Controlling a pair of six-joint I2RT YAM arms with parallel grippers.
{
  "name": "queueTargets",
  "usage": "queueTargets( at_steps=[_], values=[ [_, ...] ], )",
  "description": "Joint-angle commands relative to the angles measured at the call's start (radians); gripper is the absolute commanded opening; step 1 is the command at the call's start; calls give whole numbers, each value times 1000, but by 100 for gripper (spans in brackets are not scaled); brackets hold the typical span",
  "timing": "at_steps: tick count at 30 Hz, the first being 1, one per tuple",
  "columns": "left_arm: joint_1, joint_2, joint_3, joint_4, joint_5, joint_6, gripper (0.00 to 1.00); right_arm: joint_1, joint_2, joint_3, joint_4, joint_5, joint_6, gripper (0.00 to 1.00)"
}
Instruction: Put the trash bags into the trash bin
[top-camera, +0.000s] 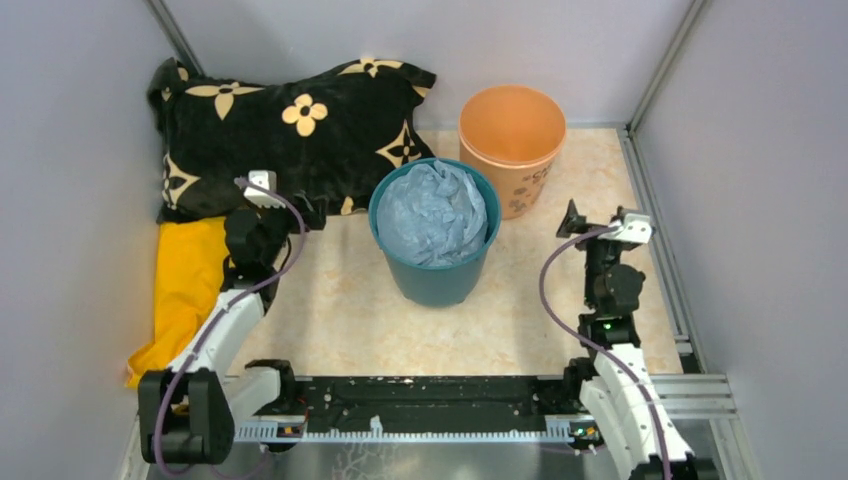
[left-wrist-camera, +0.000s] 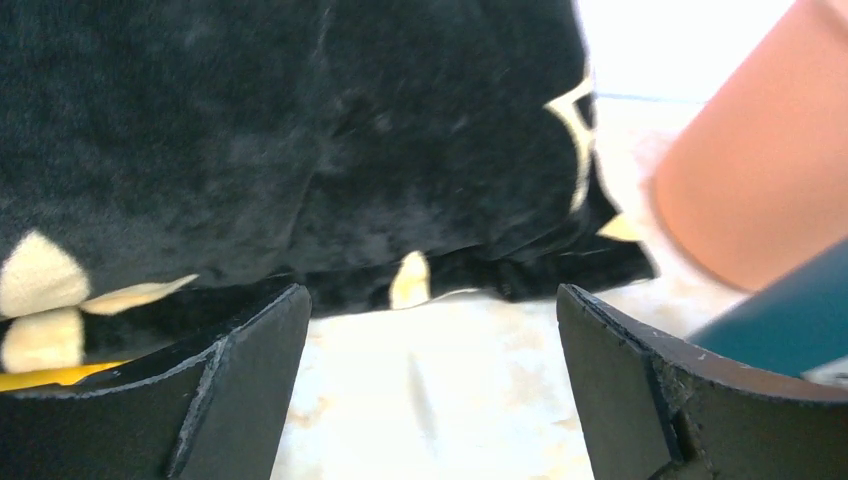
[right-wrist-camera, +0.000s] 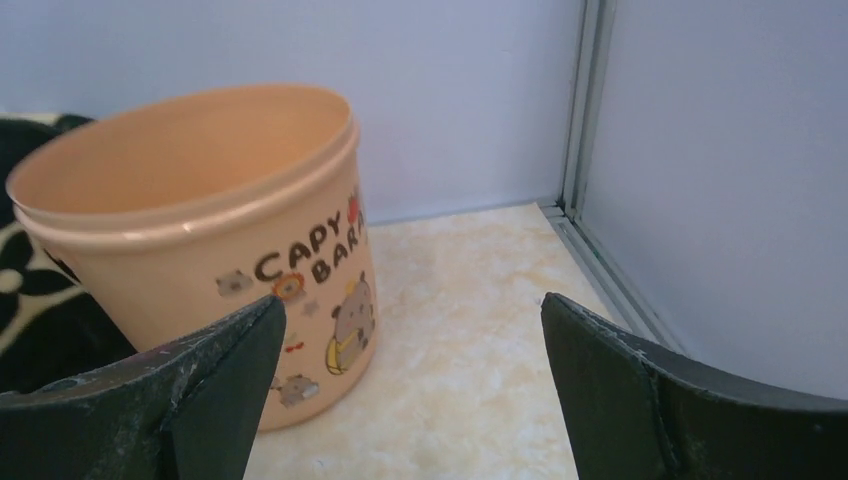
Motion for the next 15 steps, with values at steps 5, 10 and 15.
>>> queueTargets(
  at_steps=[5,10,15],
  values=[
    [4,-227,257,-368,174,-188,99,9,-193,356,-654,4,323,99],
    [4,-283,469,-639,101,-166,99,7,-123,580,-939,-91,423,99],
    [4,-381,518,-871,-279,-437,99,7,-135,597,-884,-327,524,99]
  ],
)
